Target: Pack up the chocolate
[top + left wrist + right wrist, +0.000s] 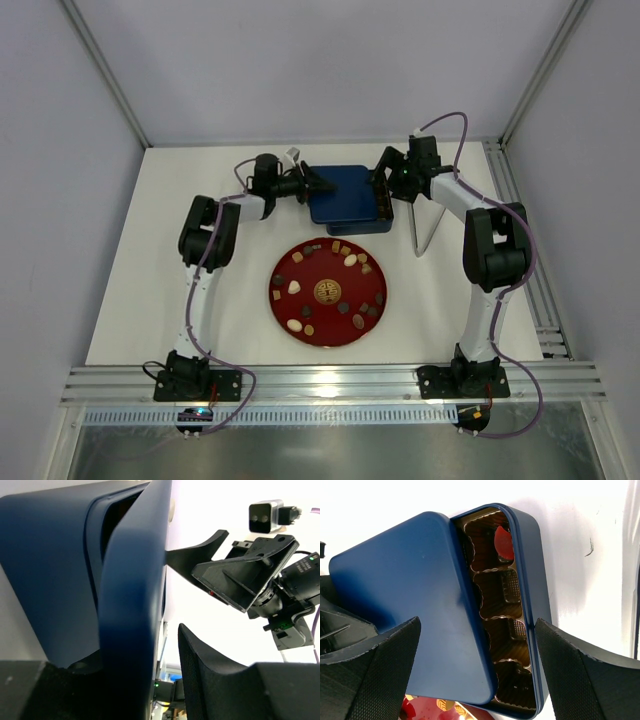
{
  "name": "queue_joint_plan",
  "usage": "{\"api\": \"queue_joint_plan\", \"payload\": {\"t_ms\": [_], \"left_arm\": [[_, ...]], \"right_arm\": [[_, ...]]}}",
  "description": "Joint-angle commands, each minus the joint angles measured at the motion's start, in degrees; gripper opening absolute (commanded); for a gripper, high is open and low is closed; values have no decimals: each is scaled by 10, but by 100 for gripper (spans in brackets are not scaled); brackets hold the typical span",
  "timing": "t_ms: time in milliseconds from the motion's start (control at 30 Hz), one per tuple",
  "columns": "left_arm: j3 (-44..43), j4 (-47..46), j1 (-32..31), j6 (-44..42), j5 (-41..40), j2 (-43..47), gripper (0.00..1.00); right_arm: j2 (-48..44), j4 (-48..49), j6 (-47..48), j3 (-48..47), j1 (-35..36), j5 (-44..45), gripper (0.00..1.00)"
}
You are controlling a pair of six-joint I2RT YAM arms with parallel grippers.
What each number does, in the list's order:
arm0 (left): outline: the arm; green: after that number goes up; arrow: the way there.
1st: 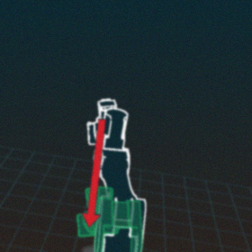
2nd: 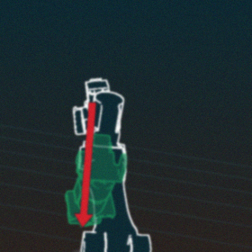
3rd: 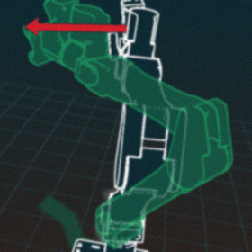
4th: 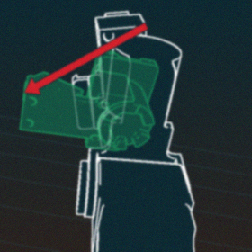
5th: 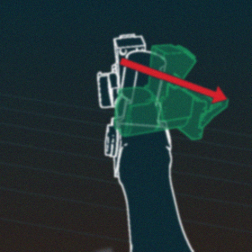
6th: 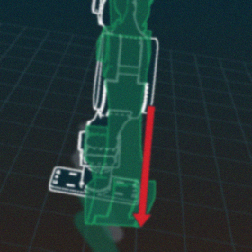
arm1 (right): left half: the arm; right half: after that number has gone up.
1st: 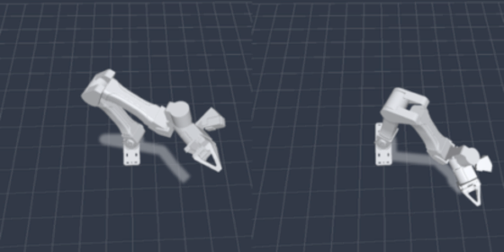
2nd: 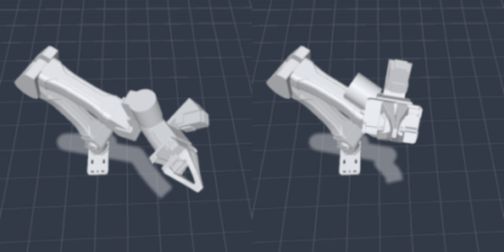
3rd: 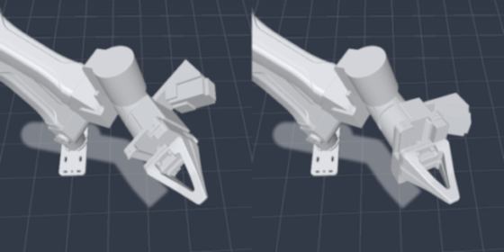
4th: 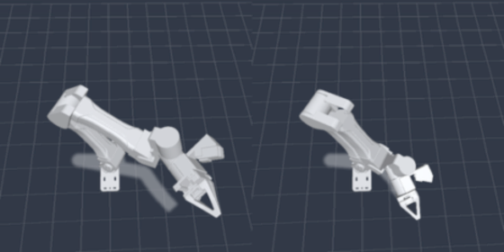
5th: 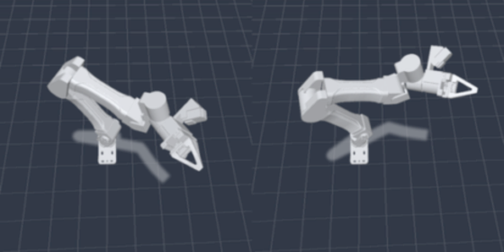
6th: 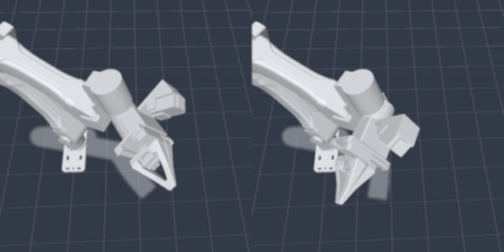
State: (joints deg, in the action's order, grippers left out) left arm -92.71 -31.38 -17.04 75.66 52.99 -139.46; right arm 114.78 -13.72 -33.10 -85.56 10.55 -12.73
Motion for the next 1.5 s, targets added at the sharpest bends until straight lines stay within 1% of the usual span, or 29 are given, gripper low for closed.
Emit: {"api": "queue_joint_plan", "payload": {"t_ms": [0, 167, 300, 500, 867, 1133, 1400, 1467], "left_arm": [[-20, 71, 4, -49, 11, 37, 39], [-33, 124, 4, -86, 7, 45, 40], [-52, 199, 6, -133, 3, 47, 40], [-58, 250, 10, -165, -1, 55, 40], [-56, 241, 18, -160, 11, 77, 47], [-44, 236, 34, -154, 21, 88, 47], [-43, 265, 39, -169, 23, 87, 47], [-47, 286, 41, -182, 20, 88, 47]], "right_arm": [[-5, 23, 1, 0, 6, 7, 95], [-3, 25, 1, 0, 6, 6, 95], [-4, 26, 1, 0, 6, 5, 95], [-2, 26, 1, -1, 8, 5, 95], [0, 29, 1, 1, 9, 3, 95], [0, 33, 0, 3, 10, 3, 94], [2, 35, -1, 4, 12, 1, 94], [1, 36, -1, 3, 12, 0, 94]]}}
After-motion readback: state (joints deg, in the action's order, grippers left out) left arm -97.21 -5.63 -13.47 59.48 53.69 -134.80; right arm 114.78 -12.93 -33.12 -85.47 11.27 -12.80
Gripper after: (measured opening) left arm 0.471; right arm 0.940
